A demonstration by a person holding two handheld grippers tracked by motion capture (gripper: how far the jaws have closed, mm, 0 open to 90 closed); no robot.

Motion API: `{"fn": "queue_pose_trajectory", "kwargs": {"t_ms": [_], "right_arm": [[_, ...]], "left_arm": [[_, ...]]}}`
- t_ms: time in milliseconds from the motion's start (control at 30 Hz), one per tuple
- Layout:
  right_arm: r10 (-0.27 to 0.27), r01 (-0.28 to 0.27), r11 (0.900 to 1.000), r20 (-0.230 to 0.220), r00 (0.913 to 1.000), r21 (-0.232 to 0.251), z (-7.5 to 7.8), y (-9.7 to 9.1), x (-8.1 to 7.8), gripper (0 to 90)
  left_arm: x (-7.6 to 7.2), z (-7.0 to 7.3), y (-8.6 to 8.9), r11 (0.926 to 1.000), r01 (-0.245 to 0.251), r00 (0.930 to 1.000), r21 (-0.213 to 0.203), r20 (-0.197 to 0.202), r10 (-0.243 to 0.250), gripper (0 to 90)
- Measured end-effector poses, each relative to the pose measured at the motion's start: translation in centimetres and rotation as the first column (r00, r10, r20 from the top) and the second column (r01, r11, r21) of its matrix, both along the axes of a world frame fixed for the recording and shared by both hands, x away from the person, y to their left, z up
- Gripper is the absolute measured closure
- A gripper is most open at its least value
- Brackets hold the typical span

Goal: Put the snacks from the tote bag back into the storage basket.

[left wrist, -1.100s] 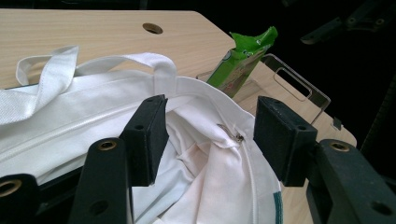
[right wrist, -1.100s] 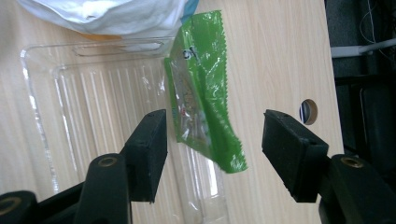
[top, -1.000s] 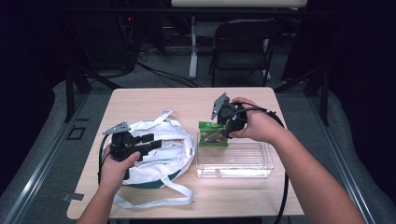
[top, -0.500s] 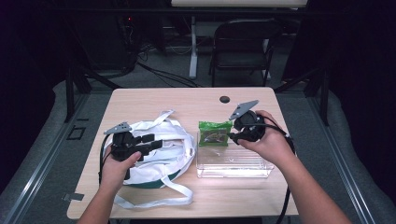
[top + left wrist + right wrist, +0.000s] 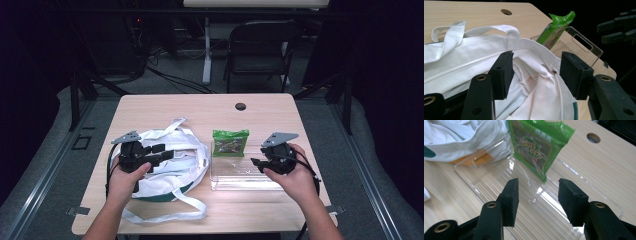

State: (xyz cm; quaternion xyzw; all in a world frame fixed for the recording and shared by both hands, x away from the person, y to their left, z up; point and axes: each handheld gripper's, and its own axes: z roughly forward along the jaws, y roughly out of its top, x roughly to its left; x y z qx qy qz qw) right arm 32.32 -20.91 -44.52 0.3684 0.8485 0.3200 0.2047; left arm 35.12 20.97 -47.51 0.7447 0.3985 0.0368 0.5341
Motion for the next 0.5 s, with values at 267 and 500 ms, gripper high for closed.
{"fn": "queue_pose_trajectory", "kwargs": {"t_ms": [267, 500], "right_arm": [[-0.016, 0.016, 0.9999, 0.012, 0.9998, 0.002, -1.9, -0.2, -1.5, 50.9], [-0.015, 0.014, 0.9999, 0.063, 0.9979, 0.008, -2.4, -0.3, -2.5, 45.3]], "left_arm": [[0.0, -0.1, 0.0, 1.0000, -0.003, 1.0000, 0.005, -0.004, 0.003, 44.2], [0.1, 0.0, 0.1, 1.0000, -0.006, 1.0000, -0.001, 0.000, 0.006, 44.0]]}}
